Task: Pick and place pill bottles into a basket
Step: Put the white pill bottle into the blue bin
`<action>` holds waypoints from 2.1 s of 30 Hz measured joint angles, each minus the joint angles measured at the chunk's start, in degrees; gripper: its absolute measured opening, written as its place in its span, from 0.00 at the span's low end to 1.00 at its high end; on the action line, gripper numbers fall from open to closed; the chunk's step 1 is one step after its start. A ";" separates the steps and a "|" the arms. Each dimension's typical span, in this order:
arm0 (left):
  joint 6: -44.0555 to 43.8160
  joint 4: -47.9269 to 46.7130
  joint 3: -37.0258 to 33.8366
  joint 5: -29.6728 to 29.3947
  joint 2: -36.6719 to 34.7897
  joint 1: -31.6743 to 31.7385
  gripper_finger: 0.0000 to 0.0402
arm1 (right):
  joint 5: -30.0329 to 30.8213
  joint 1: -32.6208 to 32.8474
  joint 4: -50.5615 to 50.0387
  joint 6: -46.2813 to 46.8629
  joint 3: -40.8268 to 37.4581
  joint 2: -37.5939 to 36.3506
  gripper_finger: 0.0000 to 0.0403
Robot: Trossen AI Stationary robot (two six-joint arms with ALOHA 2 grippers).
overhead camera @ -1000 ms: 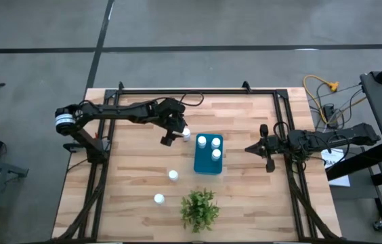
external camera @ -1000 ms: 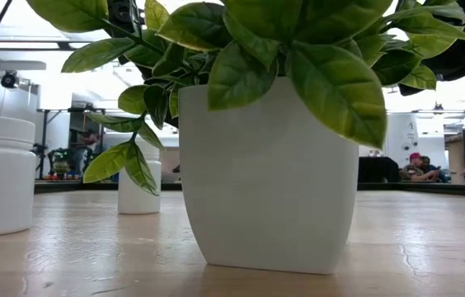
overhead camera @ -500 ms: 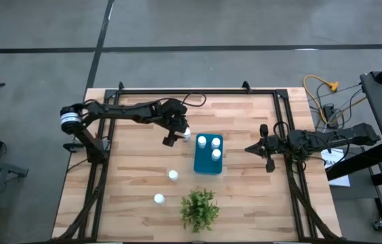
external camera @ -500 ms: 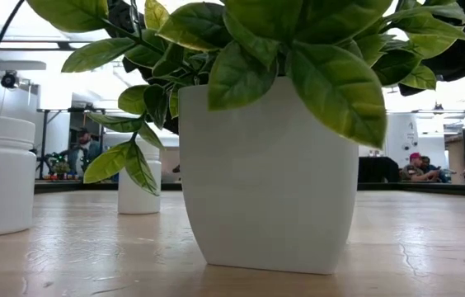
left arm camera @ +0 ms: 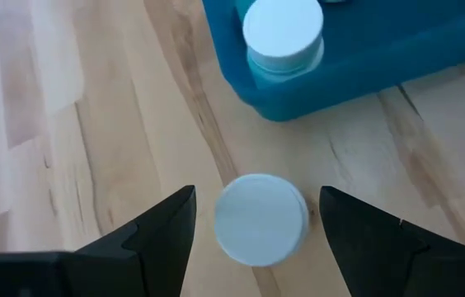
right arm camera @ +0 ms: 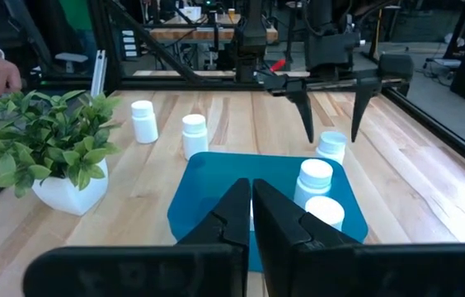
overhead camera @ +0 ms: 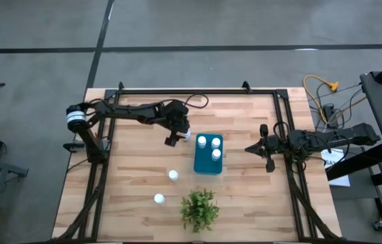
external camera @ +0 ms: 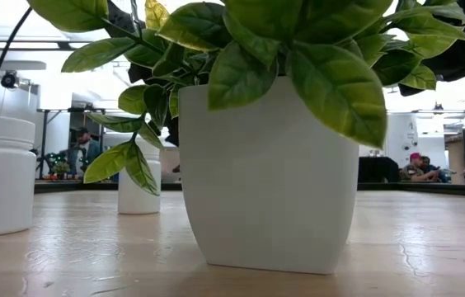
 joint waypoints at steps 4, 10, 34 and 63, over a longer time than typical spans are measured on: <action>0.00 -0.25 0.00 -0.19 0.49 0.22 0.60 | 0.00 0.02 0.00 0.00 0.00 -0.02 0.02; 0.00 -0.22 0.00 -0.17 1.25 0.23 0.60 | -0.02 0.02 0.00 0.00 0.02 0.00 0.02; -0.09 0.94 0.07 -0.12 3.19 0.43 0.60 | 0.00 0.01 0.01 0.00 0.01 0.00 0.02; -1.79 1.12 0.13 3.72 3.85 0.44 0.45 | 0.02 0.02 0.02 0.00 0.00 -0.01 0.02</action>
